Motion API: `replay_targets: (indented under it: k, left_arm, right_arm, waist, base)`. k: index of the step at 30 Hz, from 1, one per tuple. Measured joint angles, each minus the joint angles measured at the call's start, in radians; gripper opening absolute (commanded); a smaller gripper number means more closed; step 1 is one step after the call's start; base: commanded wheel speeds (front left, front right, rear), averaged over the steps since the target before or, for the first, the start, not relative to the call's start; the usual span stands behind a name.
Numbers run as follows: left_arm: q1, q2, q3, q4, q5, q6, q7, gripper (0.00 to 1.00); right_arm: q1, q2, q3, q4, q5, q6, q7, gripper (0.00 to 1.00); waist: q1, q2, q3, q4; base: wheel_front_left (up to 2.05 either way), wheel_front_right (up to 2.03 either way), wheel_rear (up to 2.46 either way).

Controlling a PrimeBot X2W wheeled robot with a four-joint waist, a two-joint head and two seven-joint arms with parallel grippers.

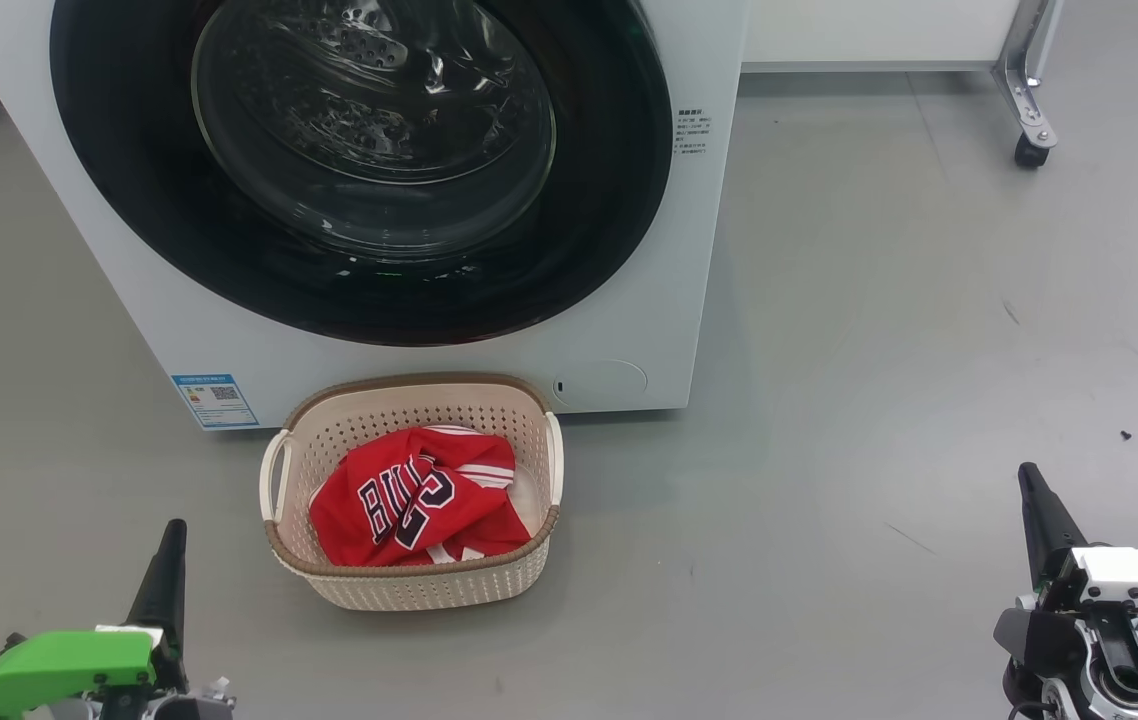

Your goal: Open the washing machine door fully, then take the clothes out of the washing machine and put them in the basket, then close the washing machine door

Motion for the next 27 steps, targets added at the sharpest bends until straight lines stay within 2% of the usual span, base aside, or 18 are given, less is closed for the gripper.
replay_targets:
  k: [27]
  left_arm:
    - [-0.004,0.000,0.002,0.005,0.000,0.000,0.007,0.00]
  right_arm:
    - [-0.001,0.000,-0.002,0.007,0.000,0.002,0.001,0.00]
  waist:
    - [0.0000,0.0000,0.000,0.000]
  base:
    - [0.00,0.00,0.00]
